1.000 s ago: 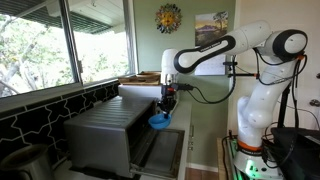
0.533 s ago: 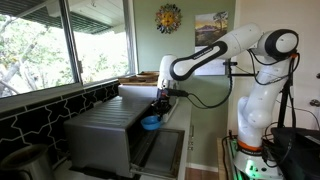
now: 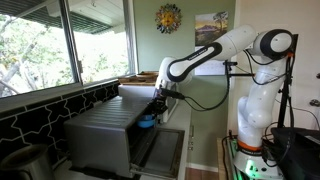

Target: Open the microwave door of the microwave on the left and then put the blue bowl inside

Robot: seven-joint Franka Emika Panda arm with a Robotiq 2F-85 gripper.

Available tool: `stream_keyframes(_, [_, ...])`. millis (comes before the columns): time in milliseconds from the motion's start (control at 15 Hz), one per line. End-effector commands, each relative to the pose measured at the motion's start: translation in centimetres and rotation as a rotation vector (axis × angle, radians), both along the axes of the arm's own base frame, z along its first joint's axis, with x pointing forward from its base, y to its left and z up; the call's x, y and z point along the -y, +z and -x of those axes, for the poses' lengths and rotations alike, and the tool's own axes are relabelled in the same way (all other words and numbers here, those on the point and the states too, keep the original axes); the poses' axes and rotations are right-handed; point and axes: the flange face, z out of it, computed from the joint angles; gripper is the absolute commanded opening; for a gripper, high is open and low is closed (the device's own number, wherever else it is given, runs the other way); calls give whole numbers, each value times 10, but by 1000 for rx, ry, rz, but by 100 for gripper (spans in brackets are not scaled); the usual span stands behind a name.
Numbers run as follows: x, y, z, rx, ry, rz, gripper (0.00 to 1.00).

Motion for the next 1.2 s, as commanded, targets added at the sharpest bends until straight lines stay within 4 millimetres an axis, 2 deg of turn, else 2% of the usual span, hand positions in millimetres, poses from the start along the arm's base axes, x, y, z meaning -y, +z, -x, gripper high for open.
stream_keyframes(0, [-4, -8, -4, 0, -58, -45, 4])
stream_keyframes(333, [-7, -8, -3, -17, -92, -85, 5])
stream_keyframes(667, [-9, -13, 2, -38, -197, -131, 4])
stream_keyframes(933, [-10, -15, 5, -27, -226, -158, 8])
stream_keyframes(1000, [-10, -15, 6, -25, -231, -166, 32])
stream_keyframes(1133, [-11, -17, 7, -22, -239, -176, 36])
